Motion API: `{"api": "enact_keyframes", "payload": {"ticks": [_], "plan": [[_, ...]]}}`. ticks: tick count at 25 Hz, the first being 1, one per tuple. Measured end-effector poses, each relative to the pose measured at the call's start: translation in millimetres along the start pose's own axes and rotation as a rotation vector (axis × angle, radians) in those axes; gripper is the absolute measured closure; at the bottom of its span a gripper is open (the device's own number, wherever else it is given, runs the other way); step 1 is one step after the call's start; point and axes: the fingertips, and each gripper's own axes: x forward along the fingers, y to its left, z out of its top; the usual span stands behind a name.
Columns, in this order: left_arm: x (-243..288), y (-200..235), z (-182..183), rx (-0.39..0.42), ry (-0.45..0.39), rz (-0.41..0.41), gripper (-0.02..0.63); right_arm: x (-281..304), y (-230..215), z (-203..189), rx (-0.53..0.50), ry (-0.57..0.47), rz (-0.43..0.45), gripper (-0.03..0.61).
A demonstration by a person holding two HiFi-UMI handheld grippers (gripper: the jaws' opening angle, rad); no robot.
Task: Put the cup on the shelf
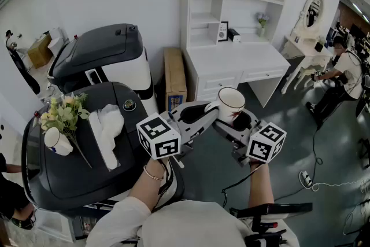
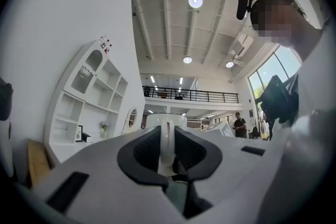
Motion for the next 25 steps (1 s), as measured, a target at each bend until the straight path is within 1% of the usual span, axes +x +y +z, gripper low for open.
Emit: {"api": "enact_keyframes", "payload": {"ticks": [7,16,21,25], "plan": [[-6.7,14.5,3.0,-0.023,-0.040,0.015,0.552,14.0,-3.0,3.8,-0.016,-0.012,0.010,0.245],[-21.8,30.0,4.8,-0.026,-0.066,0.034,0.552,35.0,-0.7,2.3,-0.044,0.004,0.028,0.245],[-20.9,34.5,-1.9,-0.014,-0.055,0.050,0.552,37.9,-5.5,-4.0,-0.036,0.020,0.043,0.245],[-16.1,43.9,-4.2,-0.014,-0.046,0.080,0.552,42.9,-15.7,-5.2,-0.021,0.013,0.068,0.244]]}}
